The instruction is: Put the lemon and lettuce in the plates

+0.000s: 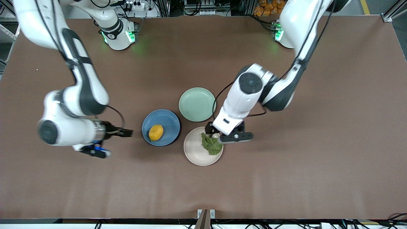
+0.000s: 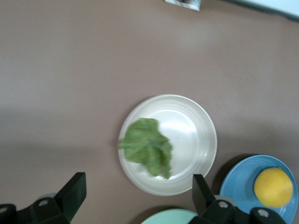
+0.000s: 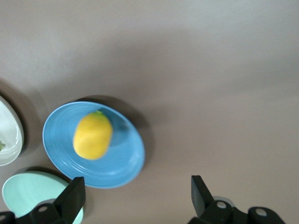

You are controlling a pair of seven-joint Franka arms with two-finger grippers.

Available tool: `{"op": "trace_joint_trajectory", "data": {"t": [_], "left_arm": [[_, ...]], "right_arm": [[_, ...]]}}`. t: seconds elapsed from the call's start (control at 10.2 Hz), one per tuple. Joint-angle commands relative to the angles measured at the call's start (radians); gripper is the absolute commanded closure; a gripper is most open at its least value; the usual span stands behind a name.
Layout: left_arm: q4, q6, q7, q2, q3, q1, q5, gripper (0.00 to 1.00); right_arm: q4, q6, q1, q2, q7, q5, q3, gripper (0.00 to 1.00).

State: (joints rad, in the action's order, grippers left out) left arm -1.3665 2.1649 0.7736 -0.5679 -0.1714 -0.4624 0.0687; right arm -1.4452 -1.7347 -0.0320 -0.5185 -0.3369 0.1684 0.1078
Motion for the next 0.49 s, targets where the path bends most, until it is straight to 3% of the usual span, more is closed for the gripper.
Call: {"op": "trace_joint_trajectory", "data": {"t": [0.0,0.2,0.39], "left_arm": [[-0.048,-0.248,-0.118,0.191,0.003,0.072,0.023,0.0],[-0.048,-0.434,-0.232,0.317,0.0,0.161,0.026,0.0],[-0.048,-0.583,-0.334,0.409,-0.003,0.229,0.019,0.0]], "right_arm": [[-0.026,0.081,0.027,0.16,0.048,-0.015,-0.078,0.0],[-0.026,0.176,0.026,0.263,0.204,-0.042,-0.132,0.0],[-0.027,0.211,0.024,0.36,0.226,-0.089,-0.161,0.0]]}}
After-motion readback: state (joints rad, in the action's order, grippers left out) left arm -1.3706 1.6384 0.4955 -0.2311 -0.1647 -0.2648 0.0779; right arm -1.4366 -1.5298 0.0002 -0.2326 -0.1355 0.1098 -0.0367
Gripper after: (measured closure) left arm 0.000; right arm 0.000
